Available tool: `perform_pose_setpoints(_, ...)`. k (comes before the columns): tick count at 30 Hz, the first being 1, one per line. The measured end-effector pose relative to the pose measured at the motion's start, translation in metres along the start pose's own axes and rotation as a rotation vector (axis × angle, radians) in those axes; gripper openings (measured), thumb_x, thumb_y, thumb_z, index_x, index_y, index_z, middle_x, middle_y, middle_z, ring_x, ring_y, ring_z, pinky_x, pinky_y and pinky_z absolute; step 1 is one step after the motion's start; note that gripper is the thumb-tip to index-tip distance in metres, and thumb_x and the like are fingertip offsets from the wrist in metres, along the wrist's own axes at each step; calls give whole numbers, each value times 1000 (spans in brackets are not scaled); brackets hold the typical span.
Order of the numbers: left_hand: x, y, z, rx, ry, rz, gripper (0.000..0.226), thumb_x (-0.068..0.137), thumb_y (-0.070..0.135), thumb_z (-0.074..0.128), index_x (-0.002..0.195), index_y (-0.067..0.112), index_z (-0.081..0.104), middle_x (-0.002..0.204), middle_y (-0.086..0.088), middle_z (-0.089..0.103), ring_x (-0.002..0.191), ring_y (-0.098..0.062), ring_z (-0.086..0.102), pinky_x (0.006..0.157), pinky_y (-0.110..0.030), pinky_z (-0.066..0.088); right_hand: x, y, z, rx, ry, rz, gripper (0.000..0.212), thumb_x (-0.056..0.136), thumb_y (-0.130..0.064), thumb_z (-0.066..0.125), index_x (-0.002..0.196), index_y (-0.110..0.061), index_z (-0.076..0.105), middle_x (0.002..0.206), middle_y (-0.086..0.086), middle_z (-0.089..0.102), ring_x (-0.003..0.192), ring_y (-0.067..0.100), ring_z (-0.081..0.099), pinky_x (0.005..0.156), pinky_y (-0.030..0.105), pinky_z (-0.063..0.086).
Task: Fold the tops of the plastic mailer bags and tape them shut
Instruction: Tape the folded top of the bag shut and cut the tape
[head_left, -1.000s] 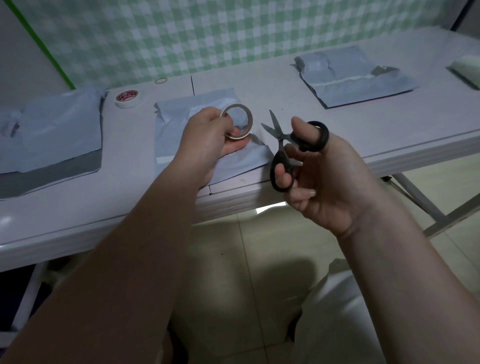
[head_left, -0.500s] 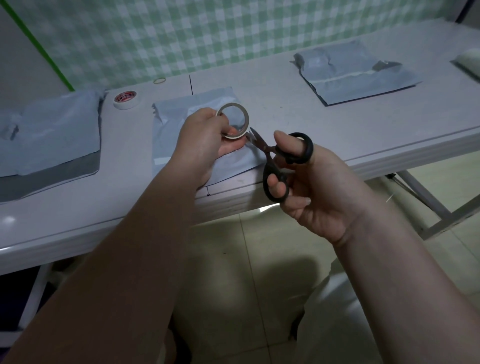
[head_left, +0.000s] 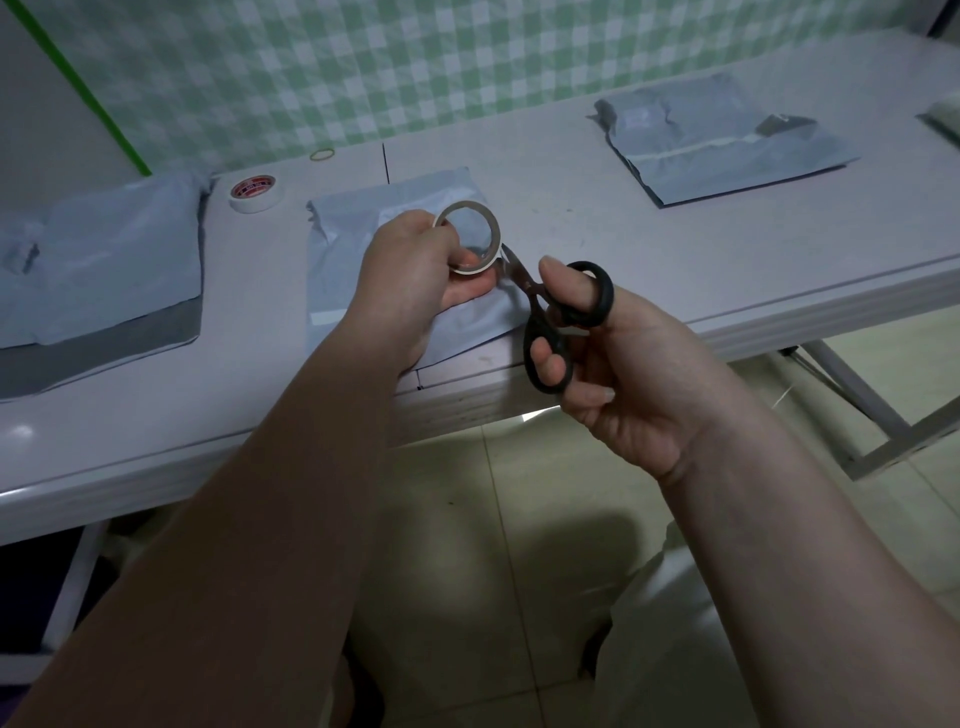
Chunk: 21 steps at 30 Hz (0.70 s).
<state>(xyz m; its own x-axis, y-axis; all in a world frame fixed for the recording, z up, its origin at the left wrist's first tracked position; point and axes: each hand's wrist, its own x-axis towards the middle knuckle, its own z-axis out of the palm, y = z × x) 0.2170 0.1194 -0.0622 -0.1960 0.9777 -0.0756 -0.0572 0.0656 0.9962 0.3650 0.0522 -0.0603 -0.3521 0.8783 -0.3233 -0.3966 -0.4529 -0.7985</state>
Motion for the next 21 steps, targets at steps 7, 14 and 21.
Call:
perform_pose_setpoints(7, 1, -1, 0, 9, 5, 1, 22, 82, -13, 42, 71, 5, 44, 82, -15, 54, 81, -29, 68, 72, -31, 59, 1, 1, 1, 3, 22, -11, 19, 84, -30, 62, 75, -14, 57, 61, 3, 48, 46, 6, 44, 29, 10, 20)
perform_pose_setpoints(14, 1, -1, 0, 11, 9, 3, 23, 82, -15, 42, 70, 5, 45, 76, -12, 56, 77, -27, 68, 73, -33, 59, 2, 2, 3, -25, 53, -24, 22, 87, -30, 61, 73, -14, 55, 56, 2, 48, 45, 6, 42, 30, 10, 18)
perform_pose_setpoints(21, 3, -1, 0, 16, 40, -30, 22, 85, -12, 37, 75, 6, 46, 86, -20, 58, 77, -29, 69, 71, -33, 59, 4, 4, 3, -90, 109, -51, 22, 87, -33, 61, 75, -17, 53, 54, 0, 46, 51, 7, 35, 33, 11, 19)
